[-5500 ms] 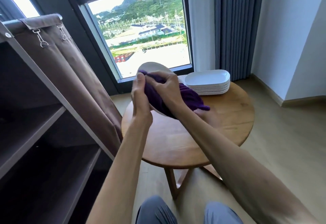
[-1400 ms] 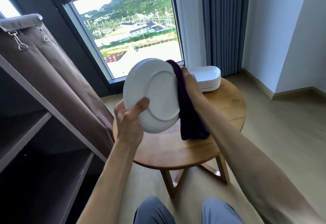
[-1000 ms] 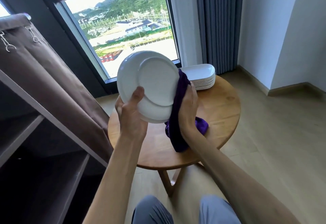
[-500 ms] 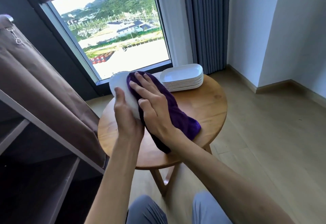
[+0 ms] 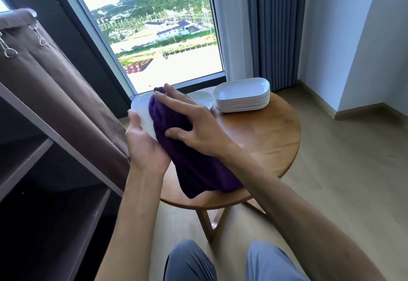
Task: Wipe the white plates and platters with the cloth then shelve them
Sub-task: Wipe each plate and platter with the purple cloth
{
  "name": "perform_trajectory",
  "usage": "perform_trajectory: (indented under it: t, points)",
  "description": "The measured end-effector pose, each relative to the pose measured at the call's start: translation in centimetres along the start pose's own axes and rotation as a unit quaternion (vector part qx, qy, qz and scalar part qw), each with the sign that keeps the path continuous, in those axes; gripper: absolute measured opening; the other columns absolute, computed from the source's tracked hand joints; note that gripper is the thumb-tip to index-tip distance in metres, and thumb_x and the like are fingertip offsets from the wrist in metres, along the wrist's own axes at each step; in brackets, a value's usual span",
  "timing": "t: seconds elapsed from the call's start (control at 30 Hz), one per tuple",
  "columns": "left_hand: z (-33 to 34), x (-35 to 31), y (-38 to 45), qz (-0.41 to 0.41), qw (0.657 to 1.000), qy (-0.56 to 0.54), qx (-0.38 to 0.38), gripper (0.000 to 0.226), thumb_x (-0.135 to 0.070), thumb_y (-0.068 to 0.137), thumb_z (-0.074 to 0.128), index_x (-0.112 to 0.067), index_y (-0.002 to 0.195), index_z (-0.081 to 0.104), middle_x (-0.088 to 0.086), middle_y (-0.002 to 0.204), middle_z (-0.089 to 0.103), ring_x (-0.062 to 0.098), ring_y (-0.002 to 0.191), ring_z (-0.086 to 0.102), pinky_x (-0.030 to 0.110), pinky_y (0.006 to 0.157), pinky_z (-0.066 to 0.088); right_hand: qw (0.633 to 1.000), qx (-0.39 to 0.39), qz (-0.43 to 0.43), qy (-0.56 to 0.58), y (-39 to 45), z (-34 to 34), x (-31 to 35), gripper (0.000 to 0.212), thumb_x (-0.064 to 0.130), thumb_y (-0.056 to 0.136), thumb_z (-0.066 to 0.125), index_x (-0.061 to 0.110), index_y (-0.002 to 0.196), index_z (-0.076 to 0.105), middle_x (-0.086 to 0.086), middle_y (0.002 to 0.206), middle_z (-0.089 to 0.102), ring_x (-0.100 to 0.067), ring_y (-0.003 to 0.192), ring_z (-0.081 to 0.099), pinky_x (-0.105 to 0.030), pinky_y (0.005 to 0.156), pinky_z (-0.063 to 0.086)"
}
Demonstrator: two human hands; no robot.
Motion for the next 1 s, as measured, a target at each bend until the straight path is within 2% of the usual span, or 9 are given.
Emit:
perform_trajectory:
  t: [0.07, 0.17, 0.27, 0.37, 0.43, 0.53, 0.7, 0.87, 1.0]
  points:
    - [-0.5, -0.3, -0.1, -0.009, 1.000, 0.011, 0.000, 0.073, -0.061, 0.106, 0.024, -0.009, 0.145, 0.057, 0.017, 0.146, 0.057, 0.033, 0.133, 0.058, 0.046, 0.112, 0.047, 0.997, 0.019, -0.034, -0.068, 1.0, 0.1, 0.6, 0.067, 0.016, 0.081, 0.083, 0.017, 0.143, 0.058, -0.010, 0.161, 0.037, -0.017, 0.152, 0.028, -0.034, 0.124, 0.024]
    - [-0.9, -0.1, -0.4, -0.007, 0.998, 0.051, -0.035, 0.074, -0.072, 0.100, 0.029, -0.018, 0.122, 0.076, 0.015, 0.132, 0.069, 0.032, 0.122, 0.067, 0.046, 0.096, 0.058, 0.978, 0.016, -0.052, -0.203, 2.4, 1.6, 0.9, 0.052, 0.042, 0.089, 0.073, 0.028, 0.137, 0.063, -0.005, 0.157, 0.045, -0.026, 0.153, 0.023, -0.043, 0.123, 0.019]
    - [-1.0, -0.2, -0.8, 0.012, 0.998, 0.052, -0.046, 0.075, -0.075, 0.098, 0.030, -0.020, 0.126, 0.074, 0.014, 0.133, 0.068, 0.031, 0.123, 0.066, 0.047, 0.102, 0.054, 0.968, 0.009, -0.011, -0.250, 3.4, 2.8, 0.3, 0.049, 0.055, 0.095, 0.059, 0.040, 0.142, 0.055, -0.001, 0.161, 0.038, -0.025, 0.154, 0.013, -0.050, 0.123, 0.011]
    - [-0.4, -0.1, -1.4, 0.028, 0.998, 0.045, -0.027, 0.073, -0.071, 0.100, 0.034, -0.017, 0.143, 0.059, 0.016, 0.142, 0.061, 0.033, 0.132, 0.059, 0.052, 0.113, 0.045, 0.973, -0.021, 0.052, -0.224, 5.2, 2.4, -0.7, 0.048, 0.058, 0.098, 0.052, 0.042, 0.142, 0.053, -0.003, 0.160, 0.039, -0.025, 0.152, 0.016, -0.053, 0.121, 0.012]
    - [-0.4, 0.7, -2.3, 0.027, 0.997, 0.064, -0.023, 0.064, -0.062, 0.102, 0.043, -0.016, 0.144, 0.056, 0.016, 0.140, 0.063, 0.032, 0.130, 0.061, 0.052, 0.109, 0.049, 0.973, -0.032, 0.086, -0.211, 6.9, 1.7, -1.4, 0.046, 0.061, 0.097, 0.049, 0.041, 0.138, 0.058, 0.000, 0.152, 0.050, -0.026, 0.146, 0.031, -0.055, 0.118, 0.021]
    - [0.2, 1.4, -3.4, 0.021, 0.995, 0.094, -0.010, 0.056, -0.054, 0.102, 0.046, -0.014, 0.140, 0.057, 0.014, 0.136, 0.066, 0.030, 0.128, 0.063, 0.046, 0.103, 0.055, 0.981, -0.021, 0.124, -0.145, 8.8, 0.9, -1.7, 0.036, 0.060, 0.094, 0.053, 0.034, 0.105, 0.076, 0.008, 0.112, 0.073, -0.018, 0.112, 0.060, -0.048, 0.101, 0.045]
    - [0.9, 0.7, -3.4, 0.074, 0.993, 0.091, -0.023, 0.069, -0.052, 0.096, 0.050, -0.008, 0.149, 0.047, 0.017, 0.146, 0.058, 0.032, 0.137, 0.054, 0.053, 0.118, 0.038, 0.984, -0.002, 0.171, -0.053, 10.2, 1.1, -2.7, 0.046, 0.050, 0.092, 0.065, 0.010, 0.069, 0.065, 0.002, 0.070, 0.064, -0.017, 0.072, 0.056, -0.037, 0.076, 0.046]
    - [0.6, 1.3, -3.4, 0.062, 0.997, 0.033, -0.038, 0.065, -0.059, 0.099, 0.049, -0.014, 0.145, 0.055, 0.014, 0.142, 0.062, 0.032, 0.132, 0.059, 0.052, 0.115, 0.043, 0.967, -0.184, 0.168, -0.058, 9.1, -0.2, -2.9, 0.045, 0.041, 0.087, 0.069, 0.014, 0.054, 0.051, 0.009, 0.052, 0.048, -0.018, 0.062, 0.052, -0.035, 0.067, 0.040]
    - [0.5, 1.6, -3.2, 0.043, 0.999, 0.010, -0.024, 0.058, -0.053, 0.098, 0.051, -0.012, 0.137, 0.063, 0.016, 0.138, 0.064, 0.032, 0.128, 0.062, 0.048, 0.105, 0.052, 0.969, -0.173, 0.177, -0.025, 8.6, 0.3, -3.4, 0.035, 0.043, 0.090, 0.065, 0.020, 0.063, 0.060, 0.009, 0.066, 0.060, -0.021, 0.080, 0.061, -0.043, 0.086, 0.048]
Point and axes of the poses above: each hand's wrist, its own y-axis towards the middle knuckle, its own z-axis out of the palm, x = y × z, the point moved 8 cm from there along y, towards the middle knuckle
